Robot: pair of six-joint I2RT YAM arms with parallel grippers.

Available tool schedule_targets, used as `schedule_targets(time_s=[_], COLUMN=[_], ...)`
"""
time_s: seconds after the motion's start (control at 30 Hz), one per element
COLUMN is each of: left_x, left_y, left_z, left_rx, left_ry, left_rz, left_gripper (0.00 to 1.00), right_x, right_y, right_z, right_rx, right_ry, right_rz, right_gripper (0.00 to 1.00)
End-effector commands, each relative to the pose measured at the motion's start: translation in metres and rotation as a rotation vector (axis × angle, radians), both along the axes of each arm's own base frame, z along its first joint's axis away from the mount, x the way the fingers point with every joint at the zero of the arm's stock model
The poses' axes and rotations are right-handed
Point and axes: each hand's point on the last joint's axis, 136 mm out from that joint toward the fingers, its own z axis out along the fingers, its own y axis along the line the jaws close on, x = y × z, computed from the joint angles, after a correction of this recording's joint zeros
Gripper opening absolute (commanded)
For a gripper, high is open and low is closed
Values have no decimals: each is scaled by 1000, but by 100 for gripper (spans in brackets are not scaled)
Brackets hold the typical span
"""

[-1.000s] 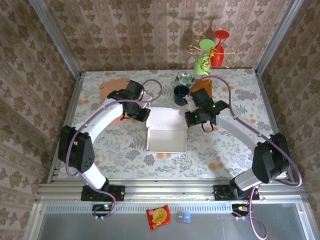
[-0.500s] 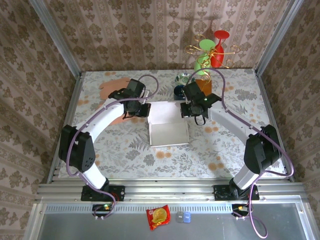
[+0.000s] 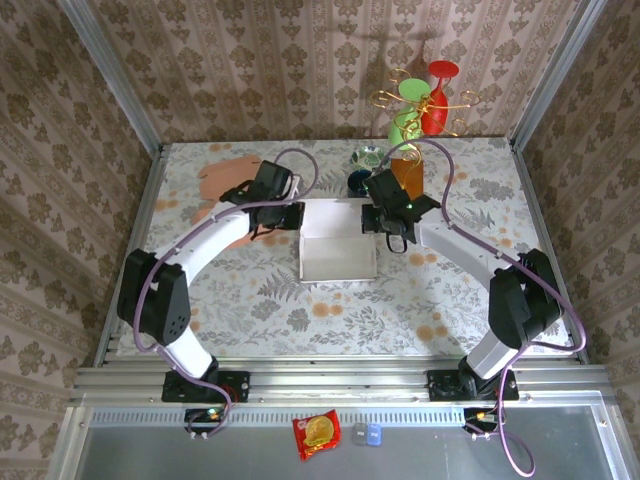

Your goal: Fold the paper box

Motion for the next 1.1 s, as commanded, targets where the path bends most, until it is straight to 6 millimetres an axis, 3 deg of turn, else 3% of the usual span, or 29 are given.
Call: schedule_targets(time_s=[0.0, 0.4, 0.67, 1.07], left_x=[-4, -25, -27, -41], left_y=[-30, -47, -54, -57], left_z=[30, 29, 17, -11], left_rx=[-146, -215, -275, -268], left_ry=[-120, -228, -311, -314], left_rz=[-91, -171, -168, -175], left_gripper=[0, 0, 0, 0], right_x=[7, -8, -18, -36], right_y=[29, 26, 25, 15], right_z=[25, 25, 11, -19], right_rx=[144, 191, 210, 161], right_ry=[-122, -277, -337, -288], right_rz=[59, 95, 122, 129], right_gripper=[0, 0, 0, 1])
